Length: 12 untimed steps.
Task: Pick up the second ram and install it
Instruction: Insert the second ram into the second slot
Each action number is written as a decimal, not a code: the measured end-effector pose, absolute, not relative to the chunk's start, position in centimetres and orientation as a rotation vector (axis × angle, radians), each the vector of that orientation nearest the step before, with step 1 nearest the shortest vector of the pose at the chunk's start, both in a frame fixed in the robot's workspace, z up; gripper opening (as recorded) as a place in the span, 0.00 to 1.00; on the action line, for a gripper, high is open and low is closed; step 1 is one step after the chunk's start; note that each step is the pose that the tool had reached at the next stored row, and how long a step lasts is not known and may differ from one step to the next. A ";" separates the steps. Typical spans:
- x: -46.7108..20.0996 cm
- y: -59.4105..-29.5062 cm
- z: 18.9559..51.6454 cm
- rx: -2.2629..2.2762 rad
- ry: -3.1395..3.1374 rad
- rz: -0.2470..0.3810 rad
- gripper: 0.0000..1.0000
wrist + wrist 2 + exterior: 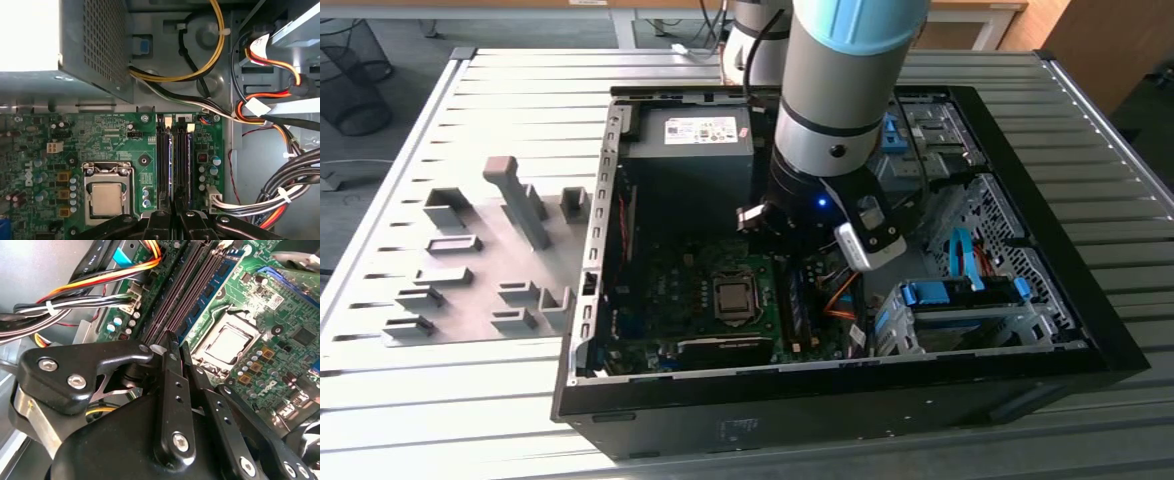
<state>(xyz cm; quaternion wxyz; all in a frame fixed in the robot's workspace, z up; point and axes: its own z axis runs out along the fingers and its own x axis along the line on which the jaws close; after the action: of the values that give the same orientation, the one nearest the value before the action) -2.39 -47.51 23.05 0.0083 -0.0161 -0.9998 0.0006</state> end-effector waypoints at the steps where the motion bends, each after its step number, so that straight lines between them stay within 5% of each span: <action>1: -2.4 -47.5 23.0 -0.053 -3.125 0.002 0.14; 12: -2.4 -47.5 22.7 -0.048 -3.125 0.001 0.14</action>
<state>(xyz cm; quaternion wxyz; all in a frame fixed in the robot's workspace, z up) -2.39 -47.51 22.75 0.0082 -0.0153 -0.9998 0.0004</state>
